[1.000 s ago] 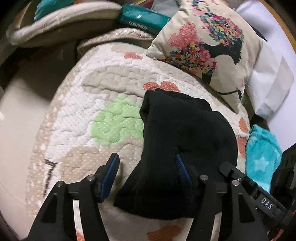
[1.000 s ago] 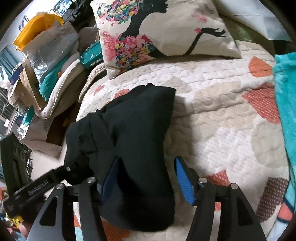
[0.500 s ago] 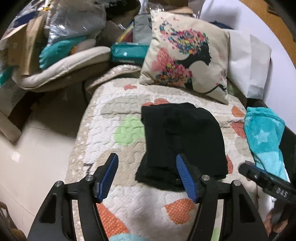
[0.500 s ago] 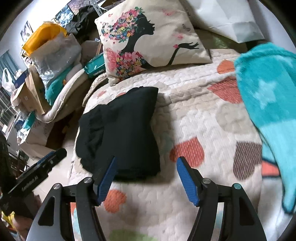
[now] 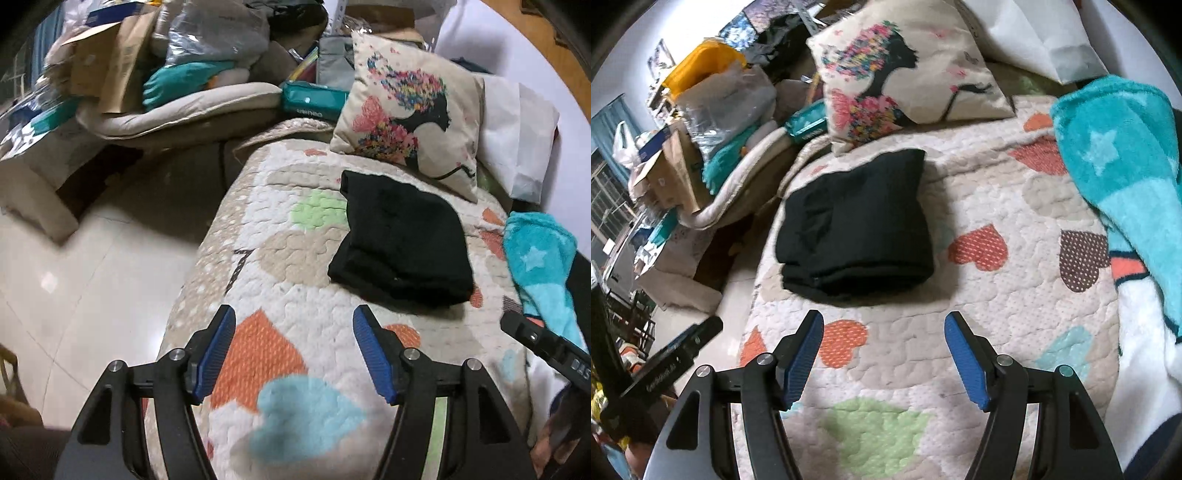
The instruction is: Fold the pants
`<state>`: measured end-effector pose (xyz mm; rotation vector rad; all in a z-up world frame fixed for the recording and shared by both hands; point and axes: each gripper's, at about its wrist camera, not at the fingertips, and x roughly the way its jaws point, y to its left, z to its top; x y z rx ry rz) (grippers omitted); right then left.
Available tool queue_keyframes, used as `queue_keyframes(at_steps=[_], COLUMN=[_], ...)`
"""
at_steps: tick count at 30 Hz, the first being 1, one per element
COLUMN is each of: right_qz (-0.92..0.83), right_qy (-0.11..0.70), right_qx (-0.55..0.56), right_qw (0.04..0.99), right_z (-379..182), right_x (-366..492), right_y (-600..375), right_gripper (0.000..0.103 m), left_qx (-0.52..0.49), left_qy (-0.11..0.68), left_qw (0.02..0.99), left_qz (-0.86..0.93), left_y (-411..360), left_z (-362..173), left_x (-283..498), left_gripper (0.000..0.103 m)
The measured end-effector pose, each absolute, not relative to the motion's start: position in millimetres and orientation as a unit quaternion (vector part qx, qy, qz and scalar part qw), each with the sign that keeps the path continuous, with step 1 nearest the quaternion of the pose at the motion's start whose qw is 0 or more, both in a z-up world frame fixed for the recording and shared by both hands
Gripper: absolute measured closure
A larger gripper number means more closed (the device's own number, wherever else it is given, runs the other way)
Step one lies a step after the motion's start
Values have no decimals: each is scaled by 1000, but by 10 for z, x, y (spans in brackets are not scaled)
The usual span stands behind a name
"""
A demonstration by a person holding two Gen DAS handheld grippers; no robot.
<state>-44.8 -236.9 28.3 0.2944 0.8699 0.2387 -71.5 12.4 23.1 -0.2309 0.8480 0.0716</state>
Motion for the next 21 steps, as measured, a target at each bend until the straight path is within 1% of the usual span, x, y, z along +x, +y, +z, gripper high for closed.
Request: queue_keyframes(at_steps=[7,12,16,21], right_qz=[127,124,118,117], right_qy=[374,339,306,277], right_qx=[124,104,77,60], right_qw=[910,927,942,952], right_z=[517,685,829,944], right_x=[-739,-964,-1148,-1298], right_y=[-2275,-2263,-2222,-2194], right_gripper=[30,29,27,25], left_qx=[-91,-73,-51,-42], left_qy=[393,353,326,318], left_qw=[914,932,944,947], left_qz=[32,27,22,15], left_y=[8,-133,-269,-347], left_z=[573,912,1115,1225], left_x=[-1108,-1319,-1458,-1542], left_gripper=[37,29,28,27])
